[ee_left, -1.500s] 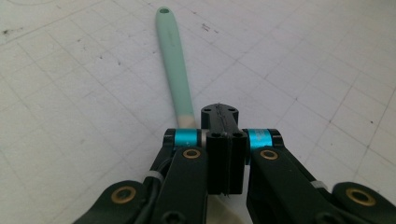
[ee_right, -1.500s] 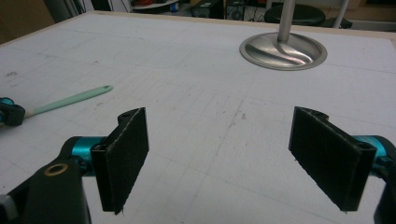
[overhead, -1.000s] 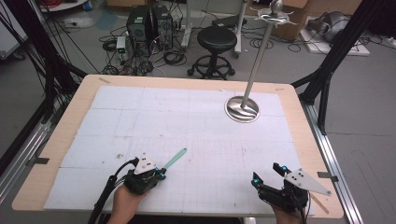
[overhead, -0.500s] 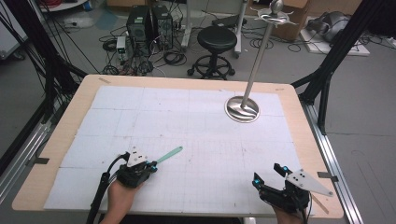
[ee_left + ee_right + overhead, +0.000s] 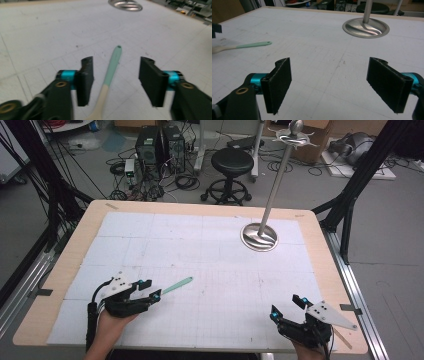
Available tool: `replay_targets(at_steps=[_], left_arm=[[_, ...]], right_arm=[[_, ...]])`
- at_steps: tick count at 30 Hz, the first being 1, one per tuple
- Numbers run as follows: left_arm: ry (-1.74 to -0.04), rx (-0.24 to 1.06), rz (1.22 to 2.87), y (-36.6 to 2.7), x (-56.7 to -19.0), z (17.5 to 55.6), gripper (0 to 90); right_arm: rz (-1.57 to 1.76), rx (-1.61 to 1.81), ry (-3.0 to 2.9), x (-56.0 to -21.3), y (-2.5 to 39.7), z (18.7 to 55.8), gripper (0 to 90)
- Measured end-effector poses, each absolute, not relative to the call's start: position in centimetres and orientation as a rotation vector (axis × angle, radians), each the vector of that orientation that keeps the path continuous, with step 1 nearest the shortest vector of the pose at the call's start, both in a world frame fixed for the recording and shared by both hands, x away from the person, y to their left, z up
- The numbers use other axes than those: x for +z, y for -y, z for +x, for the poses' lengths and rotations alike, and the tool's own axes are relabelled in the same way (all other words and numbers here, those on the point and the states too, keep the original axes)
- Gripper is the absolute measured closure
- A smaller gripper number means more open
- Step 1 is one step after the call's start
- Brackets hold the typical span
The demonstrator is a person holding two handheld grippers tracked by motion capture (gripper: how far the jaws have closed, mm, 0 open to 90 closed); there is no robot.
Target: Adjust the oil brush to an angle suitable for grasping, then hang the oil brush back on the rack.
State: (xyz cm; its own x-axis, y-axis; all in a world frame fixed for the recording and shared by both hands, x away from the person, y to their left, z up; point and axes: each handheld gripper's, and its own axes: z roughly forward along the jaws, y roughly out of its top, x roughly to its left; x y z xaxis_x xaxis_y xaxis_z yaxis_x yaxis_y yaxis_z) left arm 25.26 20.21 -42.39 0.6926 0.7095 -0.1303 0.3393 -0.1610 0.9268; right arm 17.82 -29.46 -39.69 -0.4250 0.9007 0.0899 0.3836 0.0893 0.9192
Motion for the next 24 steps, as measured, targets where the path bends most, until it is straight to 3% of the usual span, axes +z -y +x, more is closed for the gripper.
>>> replay_targets(at_steps=[5, 9, 12, 19, 24], left_arm=[[-0.855, 0.41, 1.729, -21.5, -41.7, 25.0, 11.2], [-0.786, 0.379, 1.707, -22.5, -41.0, 24.8, 12.2], [-0.731, 0.397, 1.683, -23.2, -40.4, 24.6, 18.1], [-0.709, 0.455, 1.661, -24.0, -40.2, 24.5, 17.6], [-0.722, 0.399, 1.676, -23.9, -40.2, 24.7, 16.9]], right_arm=[[1.232, 1.344, -1.865, -39.5, 29.5, 17.8, 19.0], [1.206, 1.349, -1.85, -39.2, 29.5, 17.8, 19.0], [1.201, 1.355, -1.839, -39.1, 29.5, 17.6, 18.9], [1.187, 1.362, -1.854, -39.2, 29.5, 17.5, 18.1], [1.183, 1.367, -1.869, -39.3, 29.5, 17.5, 18.1]])
